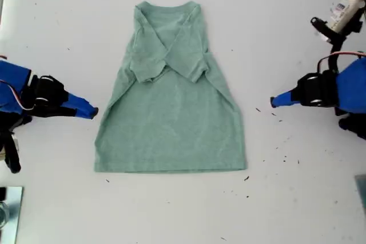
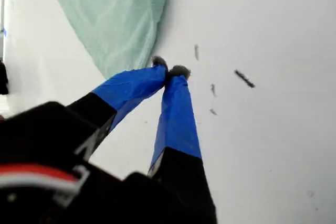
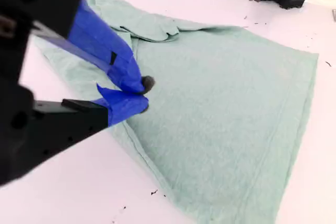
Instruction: Fold t shirt
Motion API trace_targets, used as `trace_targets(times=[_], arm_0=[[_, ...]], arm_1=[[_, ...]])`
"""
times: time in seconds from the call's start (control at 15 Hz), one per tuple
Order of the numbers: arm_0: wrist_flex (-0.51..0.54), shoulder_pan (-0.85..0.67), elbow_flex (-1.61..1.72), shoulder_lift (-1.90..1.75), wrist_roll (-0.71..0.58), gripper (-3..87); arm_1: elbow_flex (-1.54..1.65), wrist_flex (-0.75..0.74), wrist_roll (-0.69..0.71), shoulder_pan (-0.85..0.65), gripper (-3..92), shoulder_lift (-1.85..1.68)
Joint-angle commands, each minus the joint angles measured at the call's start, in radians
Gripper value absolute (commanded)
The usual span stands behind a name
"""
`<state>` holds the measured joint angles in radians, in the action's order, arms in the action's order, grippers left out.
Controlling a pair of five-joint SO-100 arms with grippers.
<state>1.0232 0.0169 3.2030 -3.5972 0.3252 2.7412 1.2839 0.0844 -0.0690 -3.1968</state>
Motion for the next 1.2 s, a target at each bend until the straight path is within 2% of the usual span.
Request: trace_targets(times=[0.0, 0.07, 0.13, 0.2, 0.27, 0.47, 0.67, 0.93, 1.13], arm_0=[[0.002, 0.009, 0.018, -0.006, 0.005, -0.2], [0.003, 0.002, 0.015, -0.006, 0.0, -0.2], [0.005, 0.002, 0.012, -0.006, 0.0, -0.2], [0.005, 0.002, 0.012, -0.006, -0.002, -0.2], [0.005, 0.0, 0.012, -0.006, -0.005, -0.2], [0.005, 0.006, 0.012, -0.006, -0.005, -0.2], [0.005, 0.014, 0.012, -0.006, -0.003, -0.2], [0.005, 0.021, 0.015, -0.006, -0.005, -0.2], [0.003, 0.02, 0.023, -0.006, -0.012, -0.2]], arm_1=[[-0.561, 0.069, 0.006, 0.104, 1.9, 0.623], [-0.753, 0.141, 0.005, 0.138, 1.1, 0.773], [-0.927, 0.25, -0.031, 0.172, 10.6, 0.905], [-1.137, 0.397, -0.057, 0.201, 26.2, 1.051], [-1.285, 0.466, -0.06, 0.222, 30.4, 1.154], [-1.295, 0.451, -0.092, 0.25, 31.1, 1.241], [-1.198, 0.385, -0.135, 0.27, 28.2, 1.313], [-0.951, 0.026, -0.109, 0.258, 27.1, 1.411], [-0.911, -0.083, -0.095, 0.25, 24.5, 1.601]])
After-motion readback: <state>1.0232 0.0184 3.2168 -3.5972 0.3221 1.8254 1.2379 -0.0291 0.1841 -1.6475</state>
